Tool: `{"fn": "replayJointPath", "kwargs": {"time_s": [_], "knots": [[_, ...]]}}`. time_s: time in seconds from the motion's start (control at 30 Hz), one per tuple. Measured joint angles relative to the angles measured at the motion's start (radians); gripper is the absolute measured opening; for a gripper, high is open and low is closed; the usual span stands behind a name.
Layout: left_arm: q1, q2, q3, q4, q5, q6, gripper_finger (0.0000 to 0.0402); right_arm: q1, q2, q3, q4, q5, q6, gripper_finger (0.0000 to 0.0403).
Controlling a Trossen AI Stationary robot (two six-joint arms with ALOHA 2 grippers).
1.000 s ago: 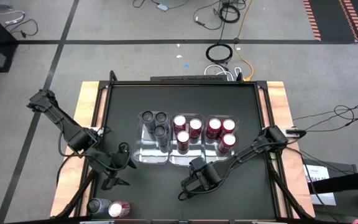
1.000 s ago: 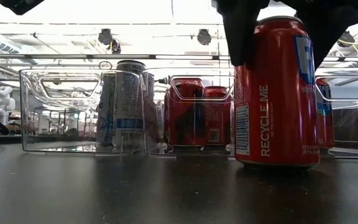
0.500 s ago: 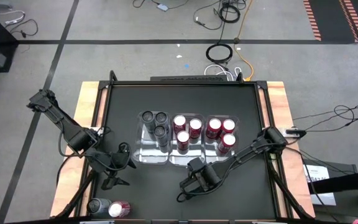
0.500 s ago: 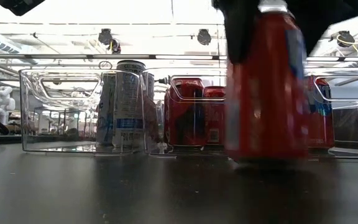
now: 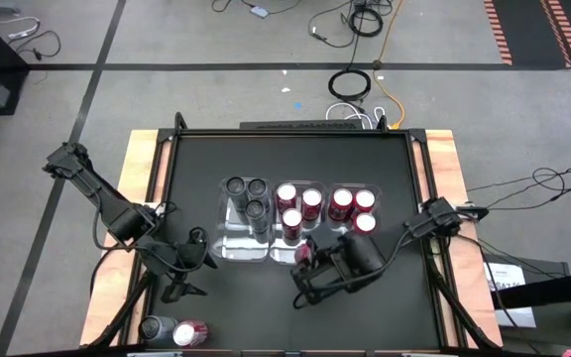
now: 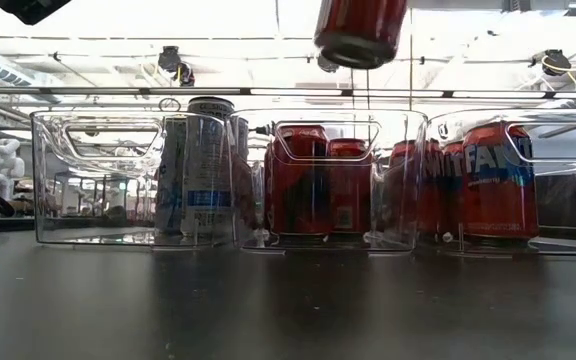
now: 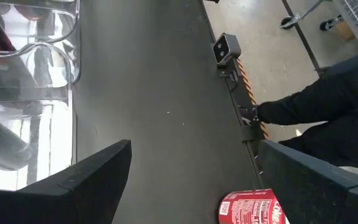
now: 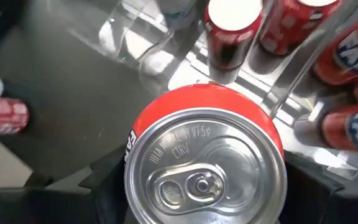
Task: Sort soda cans
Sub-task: Put the red soda can into the right transparent bin
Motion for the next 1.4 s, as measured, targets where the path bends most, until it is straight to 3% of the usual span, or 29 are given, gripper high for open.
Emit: {"fn": "replayJointPath", "kwargs": {"time_s": [0.67,0.93,1.1,1.23,1.4], "knots": [[0.0,0.001,0.0,-0.005,-0.026,0.0,0.036,-0.11,-0.058,-0.008,0.001,0.026,-0.311,0.029],[0.0,0.001,0.0,-0.009,-0.064,0.018,0.036,-0.219,-0.092,-0.008,0.001,0.014,-0.542,0.029],[0.0,0.001,0.0,-0.022,-0.075,0.032,0.036,-0.271,-0.135,-0.01,0.0,-0.049,-0.712,0.029],[0.0,0.001,0.0,-0.023,-0.075,0.032,0.036,-0.259,-0.228,-0.102,0.004,-0.094,-0.766,0.029],[0.0,0.001,0.0,-0.023,-0.077,0.032,0.036,-0.217,-0.447,-0.383,0.001,-0.101,-0.701,0.0291]]}}
